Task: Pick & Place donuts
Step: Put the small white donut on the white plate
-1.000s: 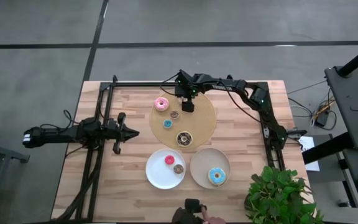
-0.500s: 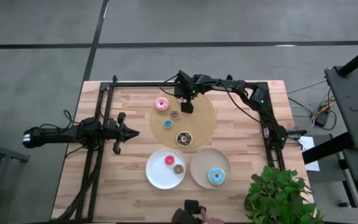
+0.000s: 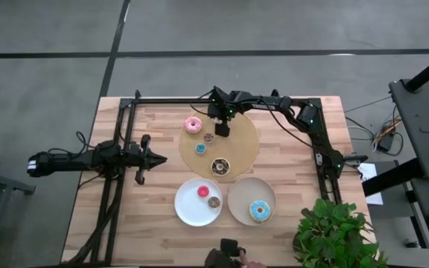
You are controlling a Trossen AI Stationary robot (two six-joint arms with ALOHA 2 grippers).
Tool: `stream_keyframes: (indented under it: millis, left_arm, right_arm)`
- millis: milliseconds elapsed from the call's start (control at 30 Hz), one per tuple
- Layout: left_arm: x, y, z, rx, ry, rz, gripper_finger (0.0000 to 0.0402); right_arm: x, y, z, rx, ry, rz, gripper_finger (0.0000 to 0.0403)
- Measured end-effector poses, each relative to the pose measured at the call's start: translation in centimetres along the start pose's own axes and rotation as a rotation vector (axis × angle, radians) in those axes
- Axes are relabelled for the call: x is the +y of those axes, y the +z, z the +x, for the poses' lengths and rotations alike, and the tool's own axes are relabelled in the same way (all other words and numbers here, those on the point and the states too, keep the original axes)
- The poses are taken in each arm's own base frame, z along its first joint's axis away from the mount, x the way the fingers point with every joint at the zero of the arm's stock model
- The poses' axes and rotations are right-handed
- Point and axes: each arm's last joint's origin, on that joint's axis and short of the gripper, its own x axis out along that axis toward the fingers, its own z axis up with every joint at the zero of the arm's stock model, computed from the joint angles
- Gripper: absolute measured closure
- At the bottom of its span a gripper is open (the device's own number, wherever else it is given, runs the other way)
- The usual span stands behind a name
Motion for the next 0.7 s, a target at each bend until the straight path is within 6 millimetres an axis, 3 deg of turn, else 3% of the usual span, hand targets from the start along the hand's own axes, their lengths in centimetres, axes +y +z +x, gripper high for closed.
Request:
stream_keyframes:
  millis: [367, 700]
  left_arm:
    - [0.00, 0.00, 0.00, 0.000, 0.000, 0.000, 0.0402]
    - [0.00, 0.00, 0.00, 0.000, 0.000, 0.000, 0.0402]
  right_arm:
    - [-0.13, 0.16, -0.12, -0.006, -0.003, 0.012, 0.0115]
    - [-0.08, 0.03, -0.05, 0.000, 0.000, 0.001, 0.0167]
